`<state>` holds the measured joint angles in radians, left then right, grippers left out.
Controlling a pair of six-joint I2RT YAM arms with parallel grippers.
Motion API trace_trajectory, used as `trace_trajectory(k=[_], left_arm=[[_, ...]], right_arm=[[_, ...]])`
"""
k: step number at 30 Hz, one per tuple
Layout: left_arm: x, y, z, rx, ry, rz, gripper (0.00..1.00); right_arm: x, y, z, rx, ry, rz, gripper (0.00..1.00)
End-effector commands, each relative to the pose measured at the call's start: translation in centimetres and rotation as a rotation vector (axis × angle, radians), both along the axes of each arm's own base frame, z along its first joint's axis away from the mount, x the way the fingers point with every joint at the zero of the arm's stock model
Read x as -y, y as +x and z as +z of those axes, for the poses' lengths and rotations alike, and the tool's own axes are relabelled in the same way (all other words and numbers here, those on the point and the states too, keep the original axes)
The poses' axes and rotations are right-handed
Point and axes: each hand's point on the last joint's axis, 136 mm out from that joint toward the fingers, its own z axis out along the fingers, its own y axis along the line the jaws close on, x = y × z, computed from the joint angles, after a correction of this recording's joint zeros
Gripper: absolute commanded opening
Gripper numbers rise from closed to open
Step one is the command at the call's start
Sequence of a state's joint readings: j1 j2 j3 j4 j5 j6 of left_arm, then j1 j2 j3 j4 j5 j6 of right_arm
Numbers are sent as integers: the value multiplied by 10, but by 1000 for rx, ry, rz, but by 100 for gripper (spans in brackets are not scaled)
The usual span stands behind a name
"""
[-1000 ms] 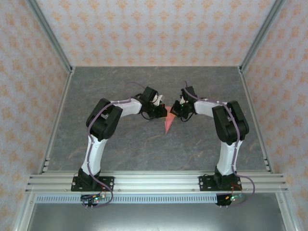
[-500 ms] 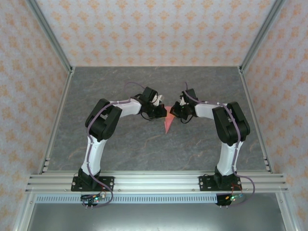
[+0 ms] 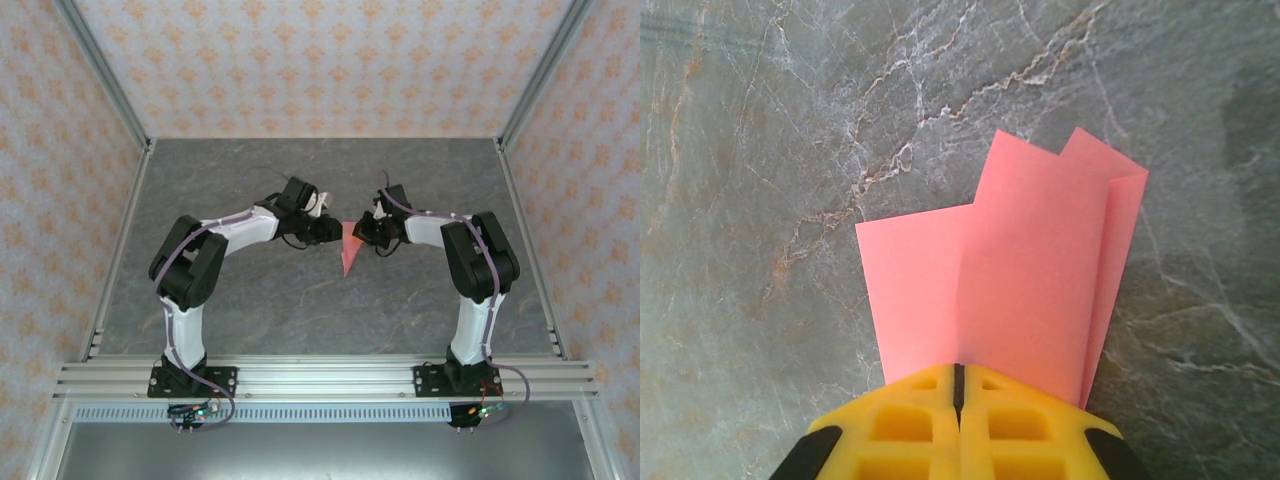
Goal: Fold a paper plane with a square sheet of paper (fold left side to right side)
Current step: Fold the wing for the fifth time at the center of the table.
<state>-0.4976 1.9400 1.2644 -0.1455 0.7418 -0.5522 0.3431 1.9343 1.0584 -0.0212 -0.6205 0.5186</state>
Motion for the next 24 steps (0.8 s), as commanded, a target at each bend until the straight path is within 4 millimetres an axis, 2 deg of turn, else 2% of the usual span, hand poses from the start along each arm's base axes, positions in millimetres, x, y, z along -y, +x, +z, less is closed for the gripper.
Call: trace_trajectory(k=[1,8,9,24], left_arm=[[21,-18,32,-3,-146,-45,29],[58,-43,35,-46,-206,-109,28],[60,-44,19,-72,-181,-108,27],[44,-49,-34,-137,-39,-66,25]], right_arm=[[30,-43,-58,-197,-165,-16,5],[30,-43,-58,-201,-164,-18,5],[30,-43,-57,-201,-162,-17,5],[28,-43,-57,-204,-154,-11,5]])
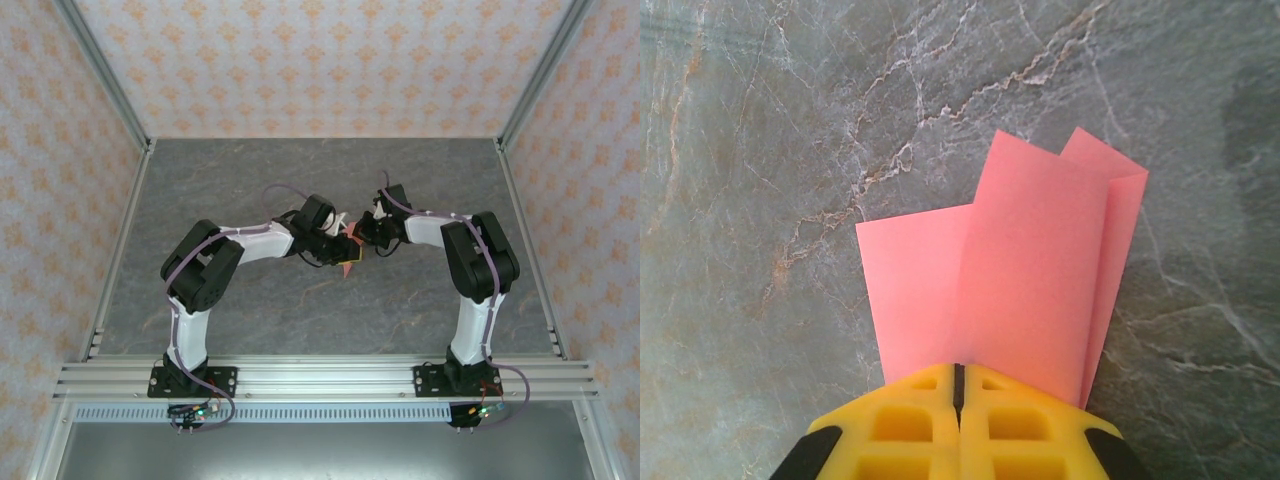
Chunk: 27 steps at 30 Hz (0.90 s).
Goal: Fold a paper plane with a square sheet of paper (fold left side to right side)
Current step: Fold the wing for the fifth time at the center of the table.
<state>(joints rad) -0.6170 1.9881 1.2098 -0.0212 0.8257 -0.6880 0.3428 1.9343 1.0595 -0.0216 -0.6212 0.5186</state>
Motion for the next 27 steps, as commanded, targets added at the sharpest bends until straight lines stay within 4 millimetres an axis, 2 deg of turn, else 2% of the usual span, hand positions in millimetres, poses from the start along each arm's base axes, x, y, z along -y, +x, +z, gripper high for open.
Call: trace_trajectory(k=[1,11,18,22,27], left_arm=[[-8,-2,-18,-22,49,17,25],[-15,-12,-40,-77,79,27,24],[-20,-14,-49,-99,111,37,22],[-25,-18,-56,-121,149,43,20],[-35,-22,-69,-170,222,59,13]], right_arm=[[27,-43,-57,-203,-153,-9,5],[27,-42,-56,-202,-150,-8,5],[25,-39,-52,-191,-143,-6,4],[18,-28,-31,-136,-108,1,3],[11,-13,13,-15,-51,-10,0]])
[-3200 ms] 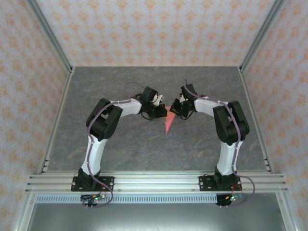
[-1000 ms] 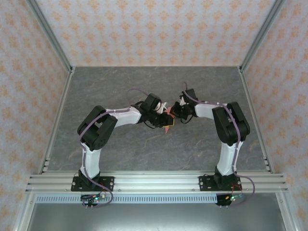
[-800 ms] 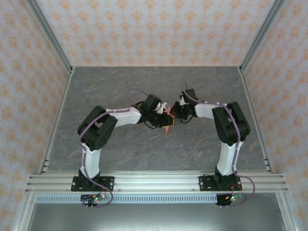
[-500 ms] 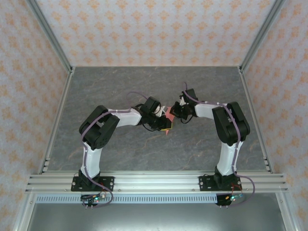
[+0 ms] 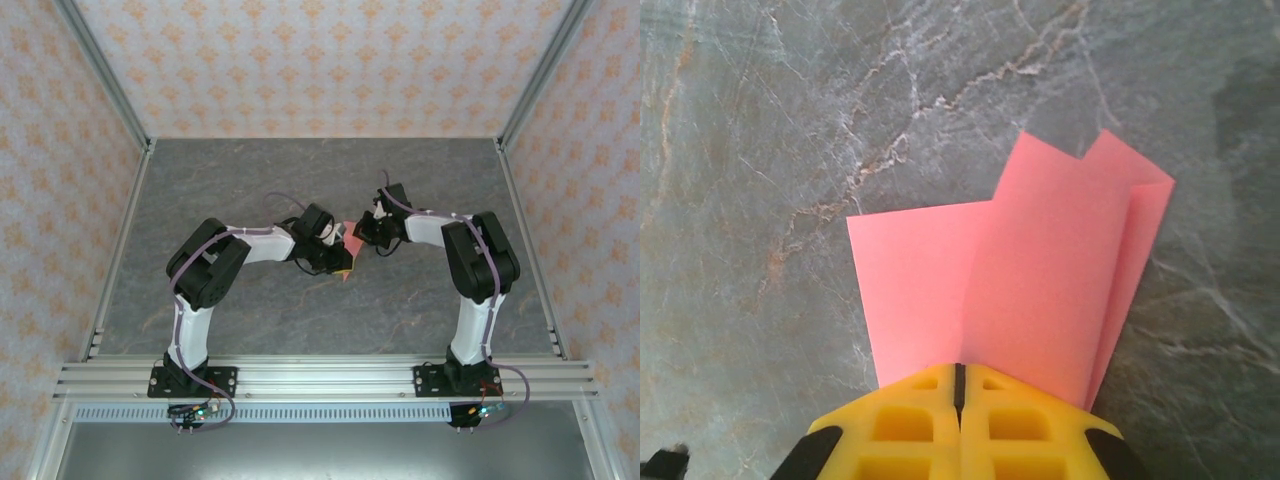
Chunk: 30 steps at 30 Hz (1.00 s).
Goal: Fold a paper plane with a square sheet of paper (fold left side to right side)
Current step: Fold the wing for the fifth time at the center of the table.
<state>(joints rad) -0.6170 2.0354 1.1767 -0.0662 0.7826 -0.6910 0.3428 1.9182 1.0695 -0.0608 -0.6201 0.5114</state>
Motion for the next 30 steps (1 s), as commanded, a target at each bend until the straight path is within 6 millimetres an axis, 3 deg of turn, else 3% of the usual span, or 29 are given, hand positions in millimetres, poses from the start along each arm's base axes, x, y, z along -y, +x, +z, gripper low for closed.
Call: trace_trajectory(k=[1,5,8,15,20,30], left_arm=[[-21,-11,-30,-94,133,34,12],[-23,-12,-38,-120,150,43,6],[-23,-13,-41,-131,148,46,3],[-23,-12,-39,-126,144,49,0],[-24,-12,-40,-127,149,51,0],[-25,-13,-40,-126,150,52,0]], right_arm=[[10,-10,14,9,-36,-17,0],[11,-11,38,80,-12,-21,0],[13,-24,48,96,1,-7,0],[3,-53,46,98,134,15,0],[-14,-53,48,116,191,60,0],[-25,-39,28,96,192,60,0]])
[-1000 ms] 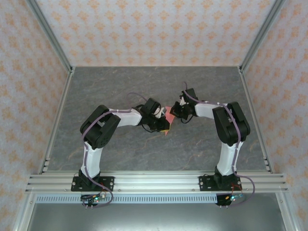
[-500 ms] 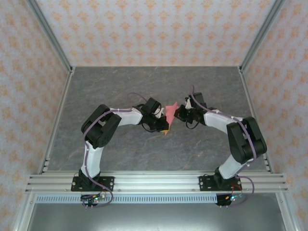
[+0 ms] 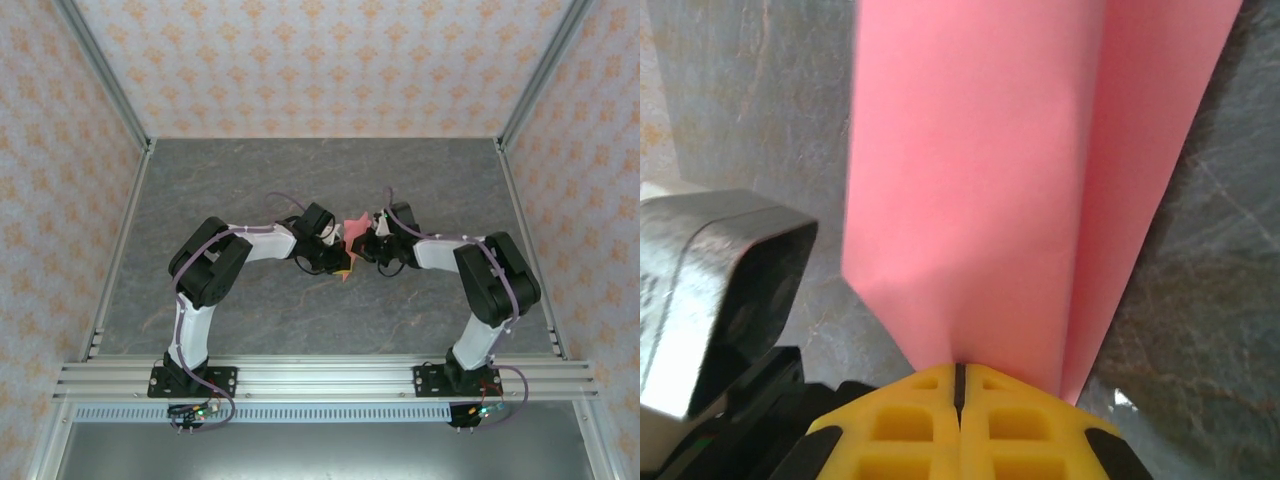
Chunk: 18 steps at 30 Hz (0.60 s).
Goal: Fold a paper plane with a square sheet of paper (fold left side to right side)
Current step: Fold the wing for the fifth time at the center of the table.
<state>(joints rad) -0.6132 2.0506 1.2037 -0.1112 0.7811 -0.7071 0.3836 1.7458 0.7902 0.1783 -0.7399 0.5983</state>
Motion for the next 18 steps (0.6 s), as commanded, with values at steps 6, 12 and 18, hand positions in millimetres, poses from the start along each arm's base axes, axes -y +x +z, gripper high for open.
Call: trace_trajectory(k=[6,12,18], left_arm=[[-23,-14,-36,-94,127,34,0],[-25,-14,-38,-102,124,39,0],[-27,-15,-39,-109,122,46,0]], right_arm=[[-6,24,-1,74,-33,23,0],[-1,31,-15,78,-92,42,0],[4,30,-27,60,-112,45,0]])
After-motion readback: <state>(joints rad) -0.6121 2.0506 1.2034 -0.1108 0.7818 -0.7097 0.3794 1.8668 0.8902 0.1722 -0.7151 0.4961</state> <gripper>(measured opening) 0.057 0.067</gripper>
